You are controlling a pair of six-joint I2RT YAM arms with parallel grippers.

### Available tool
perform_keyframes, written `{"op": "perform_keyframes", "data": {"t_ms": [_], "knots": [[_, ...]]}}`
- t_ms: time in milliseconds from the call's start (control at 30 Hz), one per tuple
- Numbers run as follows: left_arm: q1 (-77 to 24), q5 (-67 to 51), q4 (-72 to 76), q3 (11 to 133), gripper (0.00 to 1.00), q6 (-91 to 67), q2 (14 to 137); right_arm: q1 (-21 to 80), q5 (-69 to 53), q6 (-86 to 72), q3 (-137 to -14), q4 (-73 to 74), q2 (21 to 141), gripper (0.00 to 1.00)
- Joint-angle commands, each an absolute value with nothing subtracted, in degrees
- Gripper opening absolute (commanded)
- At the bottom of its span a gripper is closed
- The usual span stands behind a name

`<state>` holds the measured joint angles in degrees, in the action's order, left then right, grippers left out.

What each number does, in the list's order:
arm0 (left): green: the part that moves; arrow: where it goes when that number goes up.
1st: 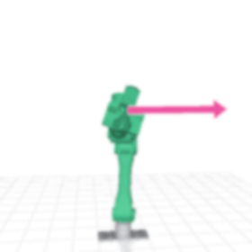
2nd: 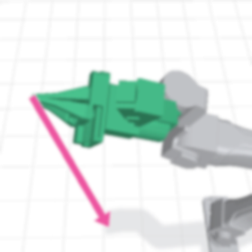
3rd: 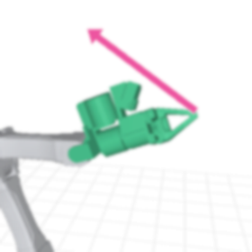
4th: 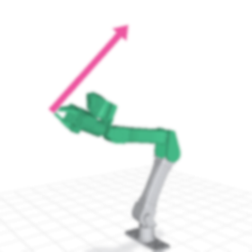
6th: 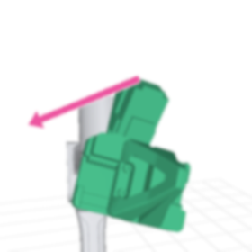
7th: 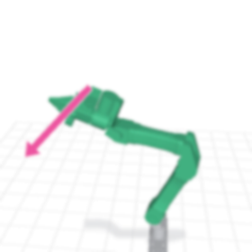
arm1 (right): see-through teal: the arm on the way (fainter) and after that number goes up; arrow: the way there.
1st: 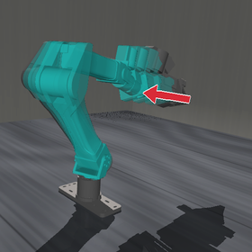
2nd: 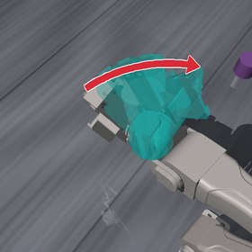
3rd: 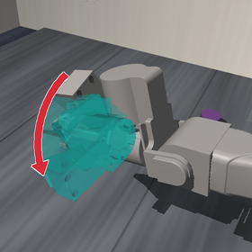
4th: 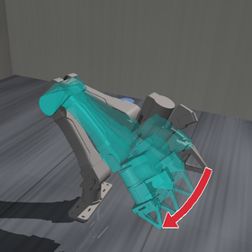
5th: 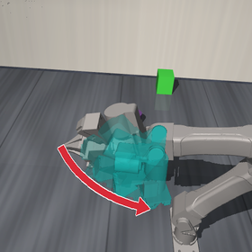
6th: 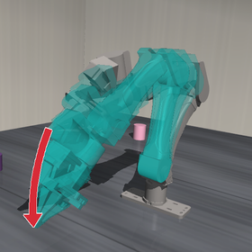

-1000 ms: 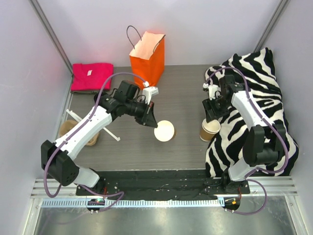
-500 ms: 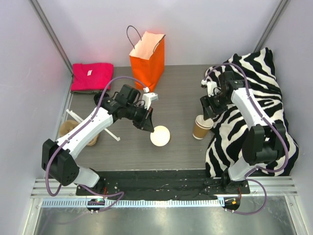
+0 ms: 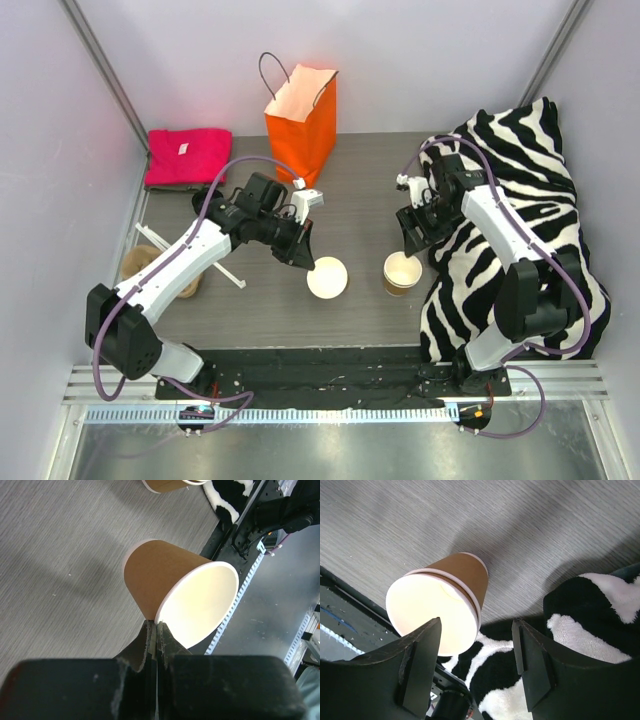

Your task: Pack the takeout coffee

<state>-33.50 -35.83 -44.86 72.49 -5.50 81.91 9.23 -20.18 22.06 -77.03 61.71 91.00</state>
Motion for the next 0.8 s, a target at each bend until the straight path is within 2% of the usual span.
{"op": "perform_keyframes", "data": {"t_ms": [0, 233, 333, 433, 467, 533, 567, 600, 633, 767], "knots": [[-33.5, -35.6, -43.7, 72.0, 0.0, -4.8, 81.4, 10.0, -19.2, 20.8, -75.2, 58.6, 89.3, 0.66], [-33.5, -34.4, -43.5, 71.3, 0.0, -4.8, 83.1, 12.1, -14.4, 20.0, -72.4, 55.3, 90.3, 0.6], [-33.5, -33.9, -43.3, 70.8, 0.0, -5.0, 83.8, 12.4, -14.4, 19.7, -73.4, 55.0, 91.1, 0.54], [-33.5, -33.0, -43.3, 70.6, 0.0, -5.0, 84.2, 13.2, -14.8, 19.8, -74.6, 55.1, 91.8, 0.41], [-33.5, -33.0, -43.3, 70.5, 0.0, -4.9, 84.5, 13.3, -14.8, 19.9, -75.0, 55.1, 92.1, 0.34], [-33.5, -32.7, -43.0, 70.2, 0.0, -5.0, 84.6, 13.6, -14.4, 20.3, -76.5, 55.2, 92.9, 0.27], [-33.5, -32.6, -42.9, 70.1, 0.0, -5.1, 84.7, 13.5, -14.5, 20.5, -77.2, 55.5, 93.3, 0.19], [-33.5, -32.6, -42.7, 69.7, 0.0, -5.1, 84.8, 13.5, -14.2, 20.6, -77.8, 55.5, 93.8, 0.14], [-33.5, -32.6, -42.6, 69.6, 0.0, -5.2, 84.8, 13.6, -14.0, 20.8, -79.1, 55.5, 94.5, 0.03], [-33.5, -32.3, -42.5, 69.1, 0.0, -4.9, 85.3, 13.4, -12.6, 21.3, -83.8, 55.5, 96.8, 0.01]]}}
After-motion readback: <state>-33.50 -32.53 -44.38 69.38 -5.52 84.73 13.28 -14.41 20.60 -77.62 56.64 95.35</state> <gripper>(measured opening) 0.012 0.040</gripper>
